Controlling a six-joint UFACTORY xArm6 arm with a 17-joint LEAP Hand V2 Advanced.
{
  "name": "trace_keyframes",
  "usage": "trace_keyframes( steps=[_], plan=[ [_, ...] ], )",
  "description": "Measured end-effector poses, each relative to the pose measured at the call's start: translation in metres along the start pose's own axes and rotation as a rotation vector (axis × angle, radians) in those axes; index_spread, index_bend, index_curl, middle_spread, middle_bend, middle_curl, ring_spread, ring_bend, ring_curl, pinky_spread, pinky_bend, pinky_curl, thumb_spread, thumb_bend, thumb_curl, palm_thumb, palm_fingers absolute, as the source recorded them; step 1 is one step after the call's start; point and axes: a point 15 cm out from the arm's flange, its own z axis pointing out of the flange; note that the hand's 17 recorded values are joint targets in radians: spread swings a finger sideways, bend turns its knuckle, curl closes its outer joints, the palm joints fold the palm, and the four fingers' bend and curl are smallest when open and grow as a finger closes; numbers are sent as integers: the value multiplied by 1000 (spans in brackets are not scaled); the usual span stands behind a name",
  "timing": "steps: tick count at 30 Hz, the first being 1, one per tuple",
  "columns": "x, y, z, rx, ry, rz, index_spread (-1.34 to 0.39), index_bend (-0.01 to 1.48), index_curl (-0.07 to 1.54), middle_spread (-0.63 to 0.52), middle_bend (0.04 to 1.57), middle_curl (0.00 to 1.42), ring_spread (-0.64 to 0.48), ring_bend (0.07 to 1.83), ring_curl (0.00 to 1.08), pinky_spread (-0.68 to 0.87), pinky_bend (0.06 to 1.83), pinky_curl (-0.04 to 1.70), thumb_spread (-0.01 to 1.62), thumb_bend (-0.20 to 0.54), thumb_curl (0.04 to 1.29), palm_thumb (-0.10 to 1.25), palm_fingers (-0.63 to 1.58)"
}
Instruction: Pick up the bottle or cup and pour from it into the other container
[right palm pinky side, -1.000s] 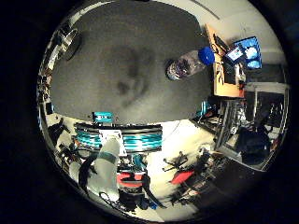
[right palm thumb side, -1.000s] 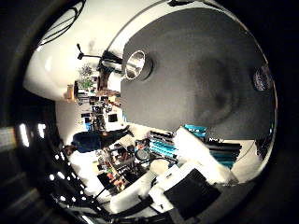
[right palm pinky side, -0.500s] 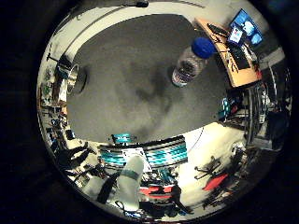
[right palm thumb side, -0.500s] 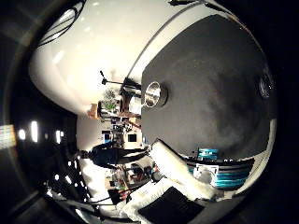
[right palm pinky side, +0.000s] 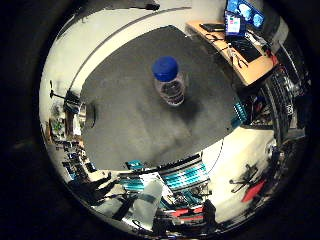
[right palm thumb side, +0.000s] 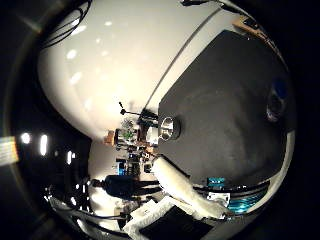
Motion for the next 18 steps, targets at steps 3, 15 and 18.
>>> trace_keyframes(
  steps=[3,15,18],
  plan=[
    [19,0,5,6,-29,15,-280,153,261,124,258,339,195,409,268,444,724,98,1093,-23,289,439,105],
    [100,2,25,67,-166,110,-255,155,265,116,278,342,192,429,258,439,714,67,1070,-24,281,386,106],
    [122,3,21,82,-172,139,-251,157,268,116,277,342,193,430,256,439,714,62,1067,-25,281,385,108]
  ],
)
